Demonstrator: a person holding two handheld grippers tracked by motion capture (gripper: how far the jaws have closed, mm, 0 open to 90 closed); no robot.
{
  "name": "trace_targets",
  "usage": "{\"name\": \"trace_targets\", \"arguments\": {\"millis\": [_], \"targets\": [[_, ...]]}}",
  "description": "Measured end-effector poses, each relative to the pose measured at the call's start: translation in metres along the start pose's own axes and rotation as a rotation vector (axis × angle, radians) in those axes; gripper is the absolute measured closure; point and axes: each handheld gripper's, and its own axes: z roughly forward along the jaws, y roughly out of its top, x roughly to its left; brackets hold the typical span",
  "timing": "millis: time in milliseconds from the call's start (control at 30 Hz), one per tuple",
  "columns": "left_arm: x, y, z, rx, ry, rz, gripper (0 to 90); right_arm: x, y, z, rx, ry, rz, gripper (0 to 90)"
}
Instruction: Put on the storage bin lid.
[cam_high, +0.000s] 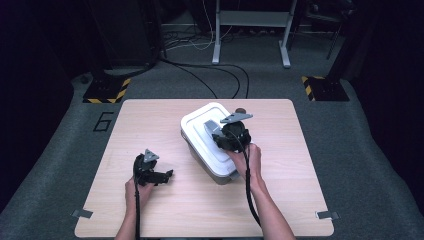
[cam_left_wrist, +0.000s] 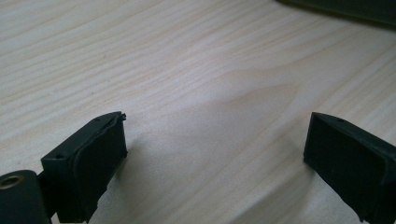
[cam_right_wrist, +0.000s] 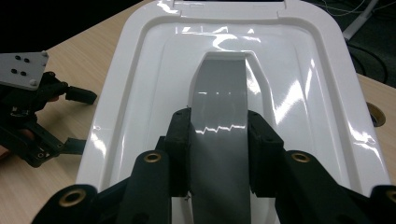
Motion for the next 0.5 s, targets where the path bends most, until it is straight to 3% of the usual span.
{"name": "trace_targets", "arguments": {"millis": [133,233,500], "targets": [[-0.001,0.0,0.001,-0.008,0.001,-0.01,5.6,-0.002,0.0,0.0,0.014,0.008,0.001,59.0],[0.0,0.0,0.0,-0.002,0.003,0.004,5.5,-0.003,0.001,-0.002,0.012,0.008,0.012,52.0],[0.001,0.0,0.0,0.001,0.002,0.009,5.5,-0.009,0.004,-0.015,-0.007,-0.002,0.03,31.3]]}}
